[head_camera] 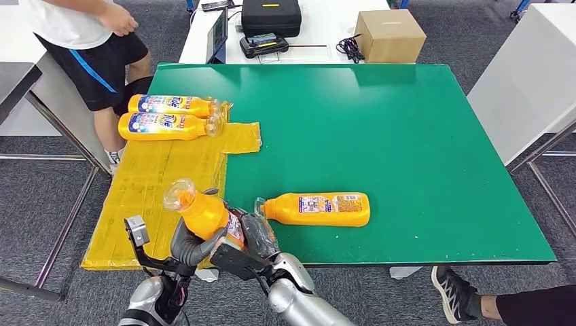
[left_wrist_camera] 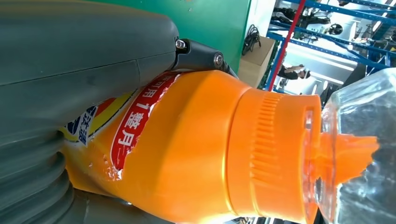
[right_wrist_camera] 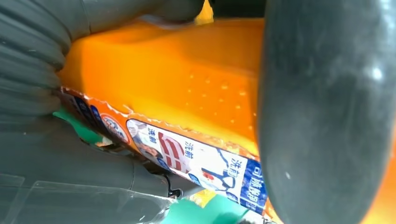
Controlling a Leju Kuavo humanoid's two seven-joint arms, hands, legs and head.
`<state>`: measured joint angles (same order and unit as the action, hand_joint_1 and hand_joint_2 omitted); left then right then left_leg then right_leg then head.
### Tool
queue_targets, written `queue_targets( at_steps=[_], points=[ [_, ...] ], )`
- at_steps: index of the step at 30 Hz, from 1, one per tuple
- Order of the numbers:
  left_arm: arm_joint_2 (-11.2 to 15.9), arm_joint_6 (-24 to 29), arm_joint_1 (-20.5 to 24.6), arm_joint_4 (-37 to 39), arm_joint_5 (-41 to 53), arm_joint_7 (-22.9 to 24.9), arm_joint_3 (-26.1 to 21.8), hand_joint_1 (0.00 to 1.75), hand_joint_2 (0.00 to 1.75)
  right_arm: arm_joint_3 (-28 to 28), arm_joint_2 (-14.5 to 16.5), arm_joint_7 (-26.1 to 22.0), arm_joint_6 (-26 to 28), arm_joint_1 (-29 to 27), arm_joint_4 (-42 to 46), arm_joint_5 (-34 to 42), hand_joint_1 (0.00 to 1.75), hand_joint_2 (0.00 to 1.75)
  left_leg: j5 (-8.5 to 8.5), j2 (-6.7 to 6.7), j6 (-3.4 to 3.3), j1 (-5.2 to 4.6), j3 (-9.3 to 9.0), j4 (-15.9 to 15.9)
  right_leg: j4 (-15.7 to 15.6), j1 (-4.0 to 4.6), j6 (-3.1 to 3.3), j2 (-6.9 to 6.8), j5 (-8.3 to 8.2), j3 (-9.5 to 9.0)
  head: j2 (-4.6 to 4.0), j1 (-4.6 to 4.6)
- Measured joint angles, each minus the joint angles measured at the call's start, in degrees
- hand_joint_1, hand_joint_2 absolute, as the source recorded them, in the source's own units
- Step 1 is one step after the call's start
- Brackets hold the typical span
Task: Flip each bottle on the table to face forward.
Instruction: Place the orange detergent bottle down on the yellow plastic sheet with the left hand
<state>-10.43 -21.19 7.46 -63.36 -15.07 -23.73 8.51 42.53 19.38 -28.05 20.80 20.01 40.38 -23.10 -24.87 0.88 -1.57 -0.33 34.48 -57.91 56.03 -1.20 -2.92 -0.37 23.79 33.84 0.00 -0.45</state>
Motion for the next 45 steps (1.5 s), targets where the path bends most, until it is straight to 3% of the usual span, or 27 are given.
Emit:
queue_targets(
  at_steps=[5,11,15,33,36,41,45],
  points=[
    [0.1,3.3,0.1,-2.2,1.4,0.0,-0.2,1.75,1.75,-0.7,-0.1,0.4,2.8,-0.6,2.2,-1.8,0.0,0.0,0.0,0.0,0.0,0.0,0.01,0.0,0.0,0.0,0.0,0.0,0.0,0.0,0.0,0.02],
    [0.5,10.0,1.3,-4.6,5.0,-1.0,-2.6,1.75,1.75,-4.5,-1.5,0.5,0.5,-5.4,15.5,-2.0,0.0,0.0,0.0,-0.02,0.0,0.0,0.03,0.0,0.0,0.0,0.0,0.02,0.0,0.03,0.0,0.01],
    [1.1,11.0,1.9,-4.9,5.9,-1.2,-4.3,1.75,1.75,-6.0,-2.1,0.4,-0.3,-7.5,22.2,-1.7,0.0,0.0,0.0,-0.02,0.0,0.0,0.03,0.0,0.0,0.0,0.01,0.04,0.0,0.04,0.0,0.01],
    [1.6,22.0,4.9,-6.8,13.1,-3.3,-8.3,1.75,1.75,-8.0,-3.0,-3.5,-0.1,-11.8,34.9,1.4,0.0,0.0,0.0,-0.05,0.0,0.0,0.03,0.0,0.0,0.0,0.0,0.05,0.0,0.04,0.0,0.01],
    [1.9,32.6,5.6,-6.8,25.5,-4.3,-8.0,1.75,1.75,-8.2,-3.2,-5.7,1.3,-12.5,37.4,4.2,0.0,0.0,0.0,-0.04,0.0,0.0,0.04,0.0,0.0,0.0,0.0,0.05,0.0,0.06,0.0,0.02],
    [3.7,55.8,10.7,-3.6,61.8,-1.4,-6.7,1.75,1.75,-8.0,-3.6,-6.7,1.3,-13.3,41.9,7.8,0.0,0.0,0.01,-0.04,0.0,0.0,0.03,0.0,0.0,0.0,0.01,0.05,-0.01,0.04,0.0,0.02],
    [5.7,60.5,15.3,1.5,81.9,3.2,-6.7,1.75,1.75,-7.9,-3.7,-6.8,0.3,-13.4,44.0,8.9,0.0,0.0,0.04,-0.05,0.01,0.01,0.0,0.0,0.0,0.0,0.01,0.06,-0.02,0.03,0.0,0.0]
  ],
)
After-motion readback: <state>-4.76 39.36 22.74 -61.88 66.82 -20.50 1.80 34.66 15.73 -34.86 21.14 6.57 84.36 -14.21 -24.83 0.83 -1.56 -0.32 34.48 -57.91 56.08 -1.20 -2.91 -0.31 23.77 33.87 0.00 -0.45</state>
